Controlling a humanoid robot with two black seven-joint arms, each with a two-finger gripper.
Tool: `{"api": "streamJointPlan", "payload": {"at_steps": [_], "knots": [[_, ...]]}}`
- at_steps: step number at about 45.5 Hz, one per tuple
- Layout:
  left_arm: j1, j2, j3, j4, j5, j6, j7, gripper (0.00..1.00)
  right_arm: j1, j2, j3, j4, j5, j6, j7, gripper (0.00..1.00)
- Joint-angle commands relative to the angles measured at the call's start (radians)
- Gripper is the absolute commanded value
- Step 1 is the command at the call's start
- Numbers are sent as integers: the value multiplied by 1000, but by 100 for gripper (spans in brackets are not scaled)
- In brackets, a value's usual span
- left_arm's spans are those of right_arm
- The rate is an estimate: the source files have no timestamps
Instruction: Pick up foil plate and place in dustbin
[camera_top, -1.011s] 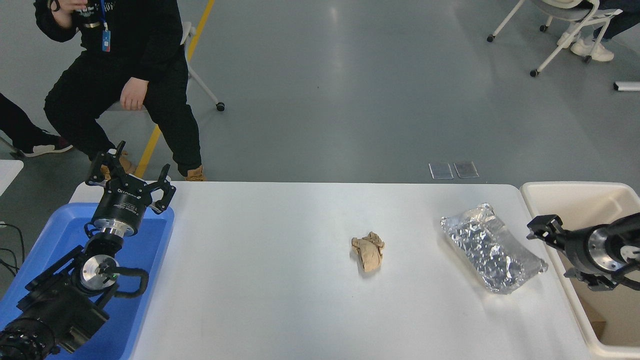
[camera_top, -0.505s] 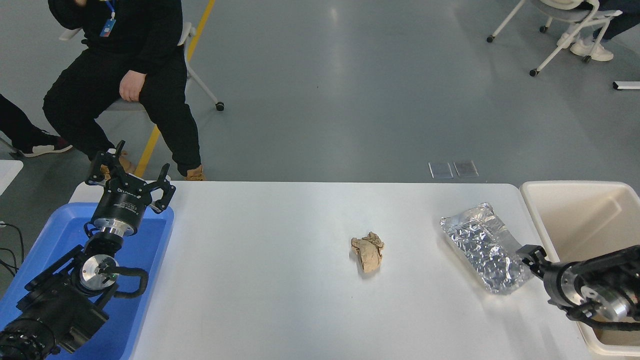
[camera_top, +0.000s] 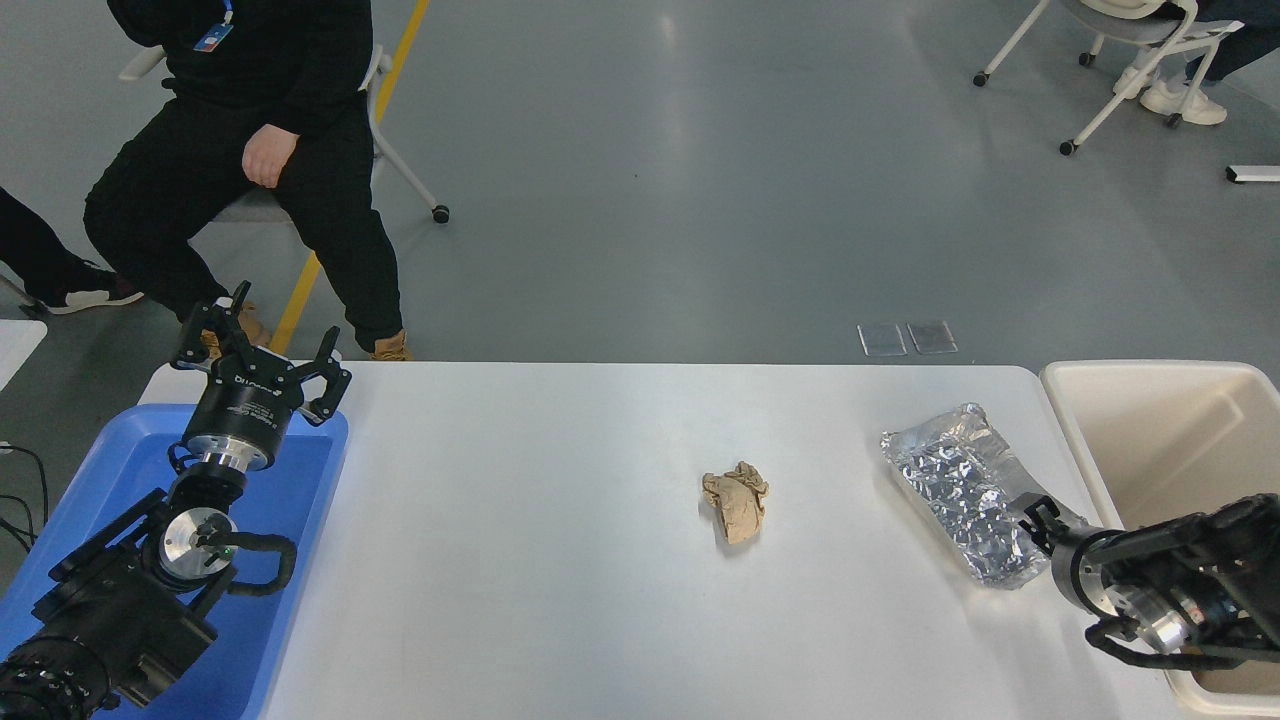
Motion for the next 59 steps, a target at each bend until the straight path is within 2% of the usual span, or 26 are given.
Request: {"api": "streamJointPlan", "payload": {"at_steps": [1, 17, 21, 27, 35, 42, 49, 59], "knots": [[0, 0, 0, 1, 0, 0, 0, 99, -52, 24, 40, -35, 30, -25, 0, 61], [0, 0, 0, -1, 0, 0, 0, 99, -58, 26, 40, -35, 46, -27, 3, 24], [-1, 0, 0, -1, 0, 0, 0, 99, -58, 26, 40, -33, 46, -27, 5, 12], [0, 0, 0, -1, 0, 0, 0, 99, -58, 26, 40, -35, 43, -25, 8, 10], [-1, 0, 0, -1, 0, 0, 0, 99, -46, 26, 40, -30, 46, -21, 9, 0], [-1, 0, 0, -1, 0, -2, 0, 99, 2, 3, 36, -17, 43, -9, 8, 0], [-1, 0, 0, -1, 0, -2, 0, 99, 94, -75, 23, 66, 38, 1, 8, 0], [-1, 0, 0, -1, 0, -2, 0, 99, 358, -163, -144, 187, 21, 120, 6, 0]]}}
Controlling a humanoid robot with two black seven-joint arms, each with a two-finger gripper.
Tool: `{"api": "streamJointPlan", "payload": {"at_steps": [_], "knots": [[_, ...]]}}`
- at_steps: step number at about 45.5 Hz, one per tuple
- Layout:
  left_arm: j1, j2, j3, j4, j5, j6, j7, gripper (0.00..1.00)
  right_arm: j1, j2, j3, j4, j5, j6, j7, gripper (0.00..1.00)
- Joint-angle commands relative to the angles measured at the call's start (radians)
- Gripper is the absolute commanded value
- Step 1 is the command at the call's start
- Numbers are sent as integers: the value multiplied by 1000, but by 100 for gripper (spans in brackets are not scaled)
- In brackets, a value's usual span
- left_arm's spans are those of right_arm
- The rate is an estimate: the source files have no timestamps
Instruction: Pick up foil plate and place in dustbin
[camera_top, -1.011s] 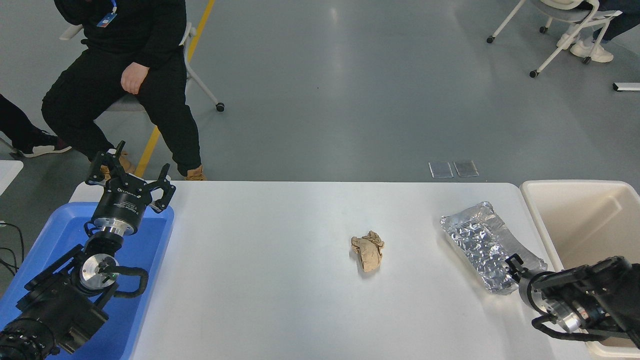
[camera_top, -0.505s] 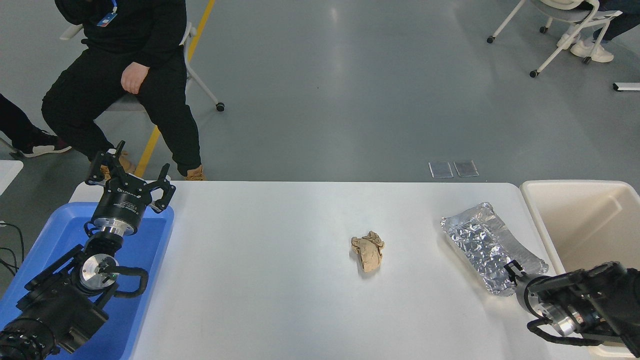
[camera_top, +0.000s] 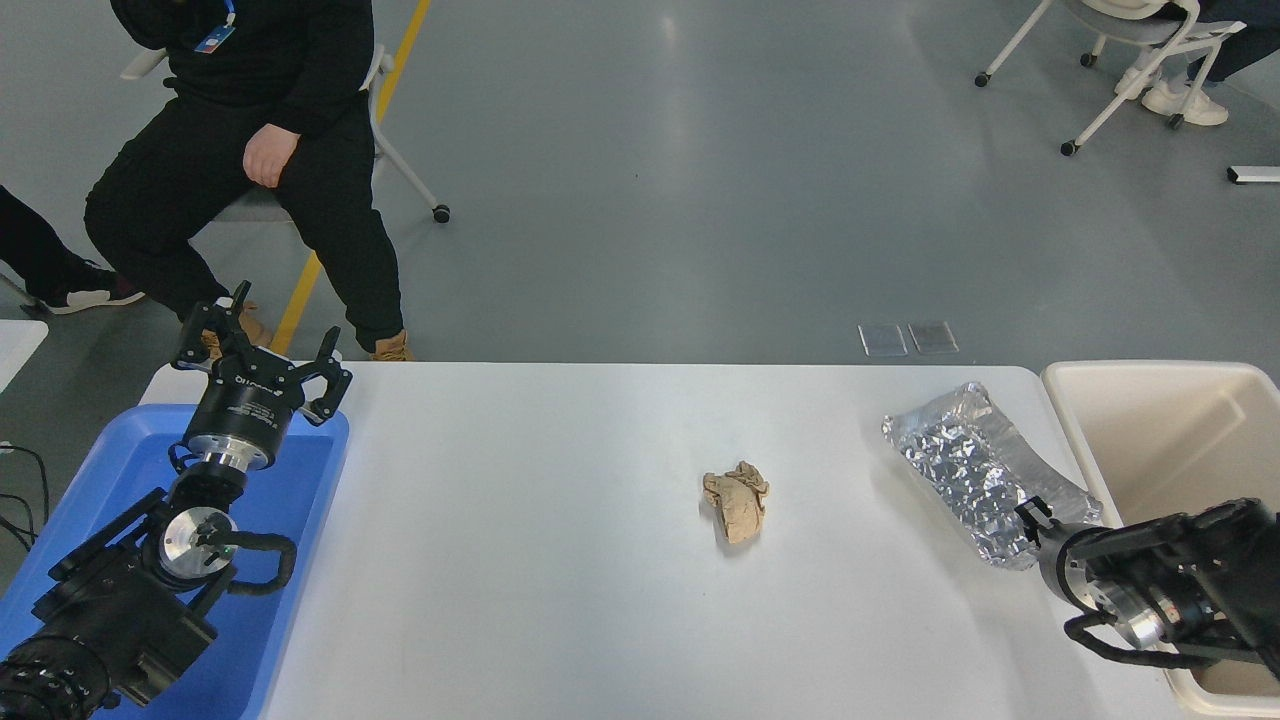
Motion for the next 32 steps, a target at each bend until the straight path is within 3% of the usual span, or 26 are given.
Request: {"api": "streamJointPlan", "payload": {"at_steps": [1, 19, 32], "knots": [[0, 0, 0, 0, 0, 0, 0, 99, 268, -96, -154, 121, -14, 111, 0, 0], [0, 0, 0, 0, 0, 0, 0, 99, 802, -151, -464, 196, -65, 391, 0, 0], [0, 0, 0, 0, 0, 0, 0, 99, 1037, -145, -586, 205, -65, 505, -2, 0]]}}
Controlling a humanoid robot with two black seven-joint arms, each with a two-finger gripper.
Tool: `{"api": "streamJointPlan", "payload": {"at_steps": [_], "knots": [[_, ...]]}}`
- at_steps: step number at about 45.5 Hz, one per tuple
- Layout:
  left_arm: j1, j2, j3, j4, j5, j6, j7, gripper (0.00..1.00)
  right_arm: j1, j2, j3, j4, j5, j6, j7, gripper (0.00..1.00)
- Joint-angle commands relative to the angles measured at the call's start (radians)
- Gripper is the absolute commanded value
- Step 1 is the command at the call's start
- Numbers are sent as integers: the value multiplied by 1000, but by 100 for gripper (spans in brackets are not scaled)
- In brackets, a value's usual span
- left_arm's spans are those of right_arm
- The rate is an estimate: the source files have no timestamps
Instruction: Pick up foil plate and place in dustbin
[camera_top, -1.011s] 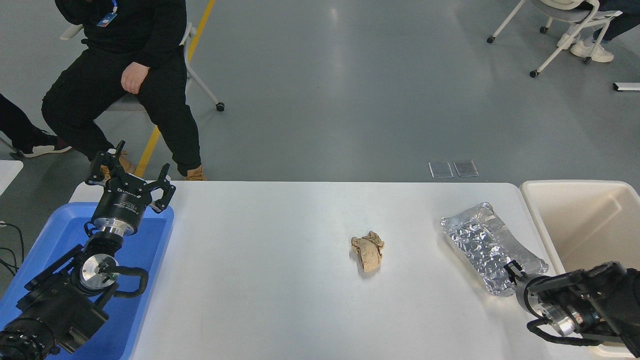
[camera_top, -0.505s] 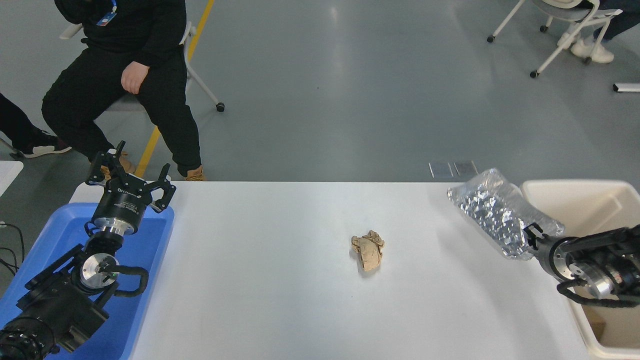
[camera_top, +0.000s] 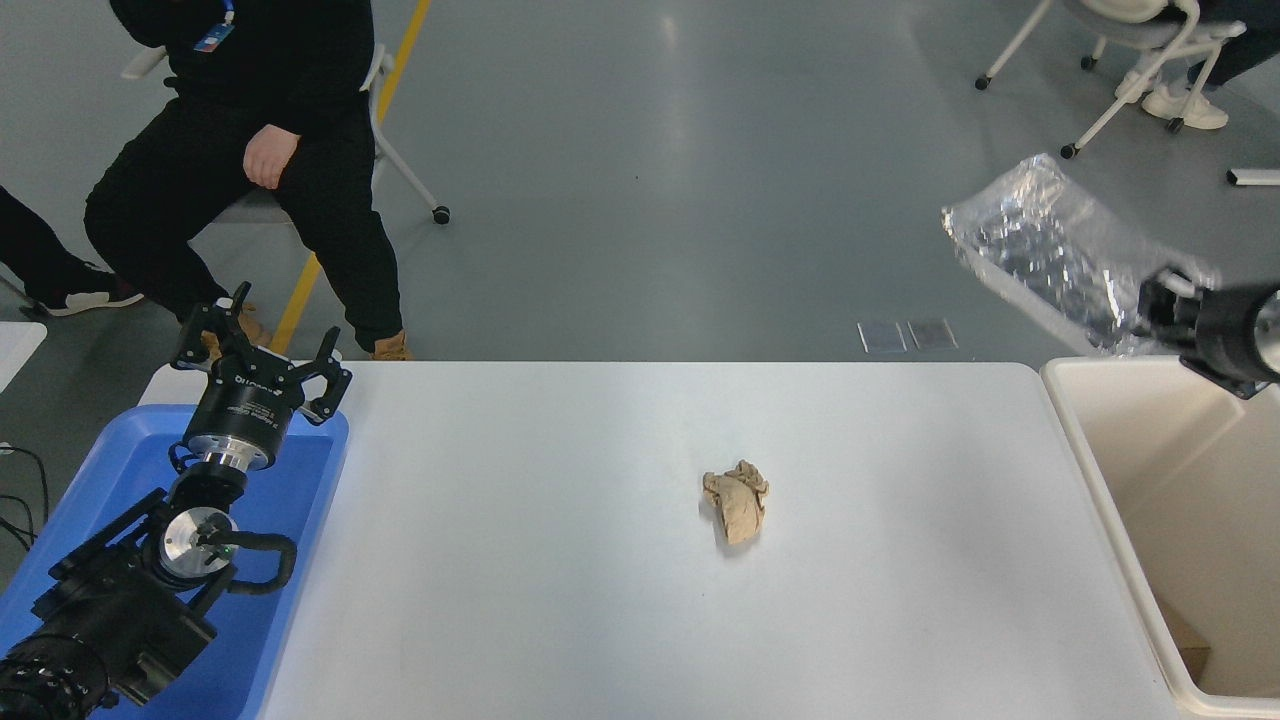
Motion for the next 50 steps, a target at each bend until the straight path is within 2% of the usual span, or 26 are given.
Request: {"api": "streamJointPlan", "payload": {"at_steps": [1, 20, 25, 39, 50], "knots": [[1, 0, 0, 1, 0, 0, 0, 99, 208, -4, -114, 15, -6, 100, -1, 0], [1, 0, 0, 1, 0, 0, 0, 99, 95, -14, -126, -49, 16, 40, -6, 0], [1, 0, 0, -1, 0, 0, 0, 99, -31, -35, -120, -125, 39, -5, -6, 0], [1, 0, 0, 1, 0, 0, 0, 99, -477, -44, -57, -431, 266, -104, -6, 0], [1, 0, 0, 1, 0, 0, 0, 99, -798, -44, 150, -584, 279, -233, -6, 0]]}}
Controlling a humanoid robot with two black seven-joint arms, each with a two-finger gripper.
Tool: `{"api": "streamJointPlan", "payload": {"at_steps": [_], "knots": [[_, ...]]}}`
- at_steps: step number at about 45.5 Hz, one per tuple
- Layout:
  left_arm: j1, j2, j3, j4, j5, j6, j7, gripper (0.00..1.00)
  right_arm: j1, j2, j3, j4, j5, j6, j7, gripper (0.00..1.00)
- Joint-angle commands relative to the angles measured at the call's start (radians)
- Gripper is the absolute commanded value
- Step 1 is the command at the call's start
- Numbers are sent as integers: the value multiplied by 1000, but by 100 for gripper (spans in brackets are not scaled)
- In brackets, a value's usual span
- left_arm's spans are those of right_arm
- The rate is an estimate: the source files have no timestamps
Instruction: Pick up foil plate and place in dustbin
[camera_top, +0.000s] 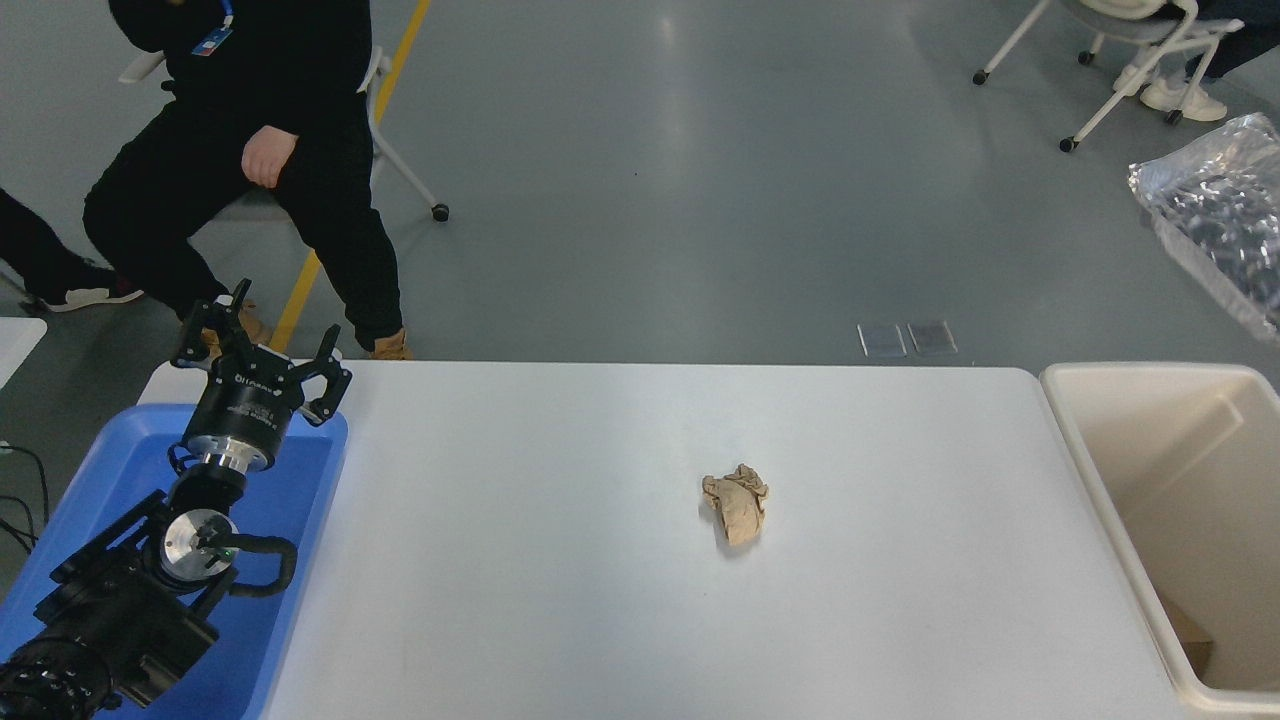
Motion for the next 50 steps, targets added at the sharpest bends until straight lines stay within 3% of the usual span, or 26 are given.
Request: {"api": "streamJointPlan", "payload": {"at_steps": [1, 9, 29, 40, 41, 44, 50], "knots": [[0, 0, 0, 0, 0, 0, 0, 99, -340, -2, 182, -171, 47, -126, 0, 0], [0, 0, 0, 1, 1, 0, 0, 99, -558, 19, 363, -272, 38, -224, 0, 0], [0, 0, 0, 0, 1, 0, 0, 99, -829, 160, 530, -499, 31, -229, 0, 0], [0, 0, 0, 0, 0, 0, 0, 99, -866, 179, 558, -523, 31, -229, 0, 0], [0, 0, 0, 0, 0, 0, 0, 99, -866, 179, 558, -523, 32, -229, 0, 3], [0, 0, 0, 1, 0, 0, 0, 99, -868, 177, 558, -523, 29, -228, 0, 25], [0, 0, 0, 1, 0, 0, 0, 99, -868, 175, 558, -520, 29, -226, 0, 82]]}}
